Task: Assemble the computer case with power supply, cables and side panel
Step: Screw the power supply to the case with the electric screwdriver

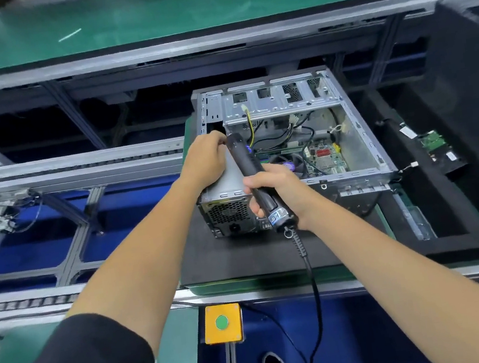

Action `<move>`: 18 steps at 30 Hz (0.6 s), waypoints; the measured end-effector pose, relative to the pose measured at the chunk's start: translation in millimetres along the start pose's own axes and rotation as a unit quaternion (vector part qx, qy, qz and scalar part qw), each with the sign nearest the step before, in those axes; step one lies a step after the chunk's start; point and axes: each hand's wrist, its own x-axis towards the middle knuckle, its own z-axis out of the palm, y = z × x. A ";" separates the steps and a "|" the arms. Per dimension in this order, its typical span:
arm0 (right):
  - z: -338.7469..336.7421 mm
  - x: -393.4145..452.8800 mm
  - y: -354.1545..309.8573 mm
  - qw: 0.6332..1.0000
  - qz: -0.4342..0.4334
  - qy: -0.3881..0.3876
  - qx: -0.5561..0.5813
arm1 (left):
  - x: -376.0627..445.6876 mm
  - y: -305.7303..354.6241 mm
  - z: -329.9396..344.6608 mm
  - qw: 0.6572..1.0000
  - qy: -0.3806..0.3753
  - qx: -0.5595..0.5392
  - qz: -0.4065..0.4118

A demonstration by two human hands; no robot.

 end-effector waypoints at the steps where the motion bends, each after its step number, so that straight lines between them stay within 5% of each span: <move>1: -1.0 -4.4 1.2 1.000 -0.001 -0.004 -0.005 | -1.0 0.5 -0.2 1.000 0.018 0.010 0.010; 5: 0.1 -20.8 12.2 1.000 -0.004 -0.012 0.010 | -6.4 3.1 -1.8 0.998 0.034 0.048 0.018; 11: 5.6 -53.1 37.8 1.000 0.004 -0.026 -0.017 | -24.3 1.2 -8.6 0.994 -0.014 -0.070 -0.088; 18: 17.3 -93.9 73.5 0.995 0.083 -0.036 -0.044 | -5.2 -1.8 -19.3 0.990 -0.087 0.026 -0.104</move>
